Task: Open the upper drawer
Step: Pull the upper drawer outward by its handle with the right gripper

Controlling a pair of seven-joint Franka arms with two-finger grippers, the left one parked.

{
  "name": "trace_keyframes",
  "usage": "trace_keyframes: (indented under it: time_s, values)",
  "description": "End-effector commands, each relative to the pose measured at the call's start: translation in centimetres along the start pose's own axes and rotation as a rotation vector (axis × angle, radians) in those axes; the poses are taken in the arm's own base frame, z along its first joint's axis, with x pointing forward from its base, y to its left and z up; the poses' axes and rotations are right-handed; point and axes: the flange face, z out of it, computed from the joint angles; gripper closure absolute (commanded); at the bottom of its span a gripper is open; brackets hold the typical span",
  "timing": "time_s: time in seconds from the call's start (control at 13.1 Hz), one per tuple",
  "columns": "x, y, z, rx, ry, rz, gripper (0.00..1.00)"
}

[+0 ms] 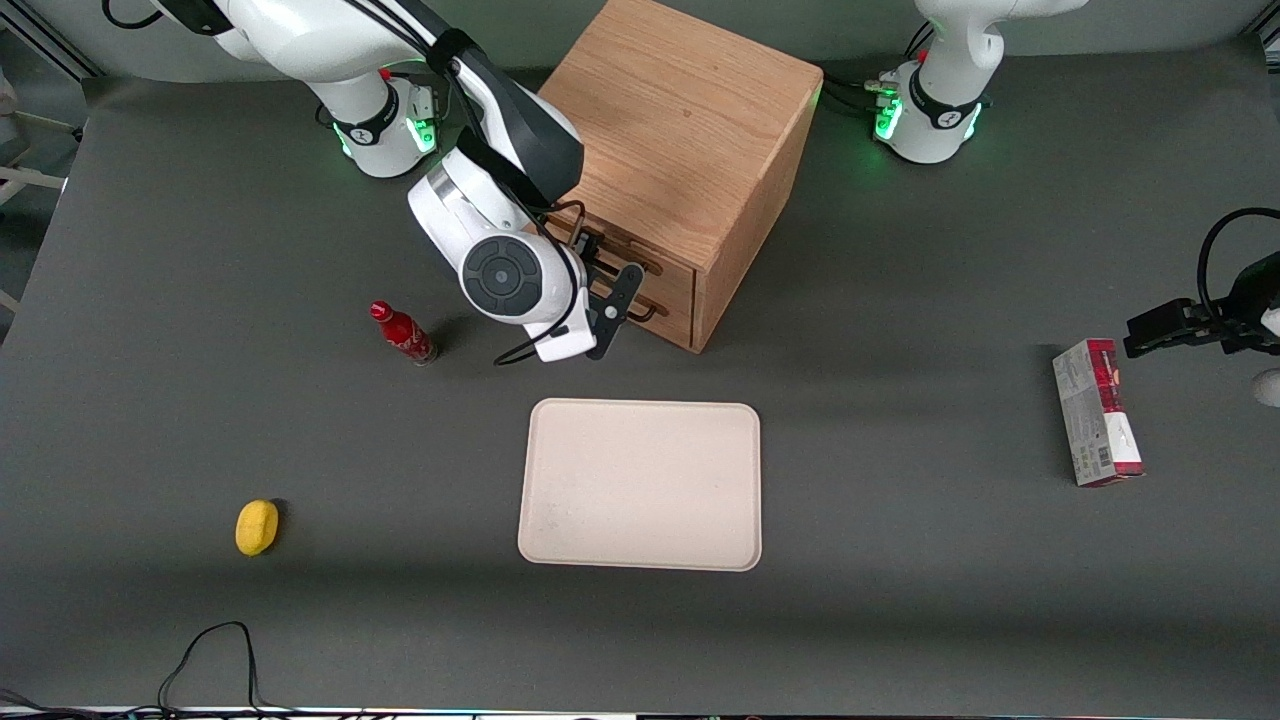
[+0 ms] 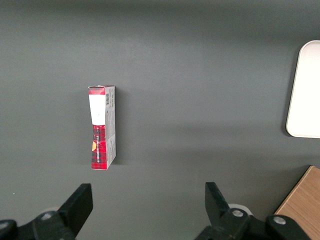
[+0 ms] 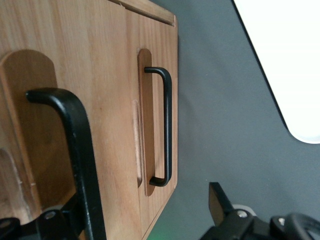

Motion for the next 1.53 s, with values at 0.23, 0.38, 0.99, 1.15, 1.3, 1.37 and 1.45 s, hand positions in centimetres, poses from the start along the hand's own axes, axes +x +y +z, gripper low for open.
trace_keyframes:
  time_s: [0.23, 0.38, 0.99, 1.15, 1.3, 1.37, 1.45]
  values:
    - [-0.2, 4.5, -1.8, -0.039, 0.026, 0.025, 0.00]
    - [0.0, 5.5, -2.0, -0.041, 0.036, 0.034, 0.00]
    - [-0.9, 10.1, -5.7, -0.097, 0.110, 0.109, 0.00]
    - [-1.8, 11.4, -6.3, -0.111, 0.116, 0.136, 0.00]
    - [-2.1, 12.5, -6.4, -0.120, 0.118, 0.152, 0.00]
    - [-2.5, 13.4, -6.5, -0.127, 0.118, 0.159, 0.00]
    - [-2.7, 13.7, -6.8, -0.133, 0.120, 0.143, 0.00]
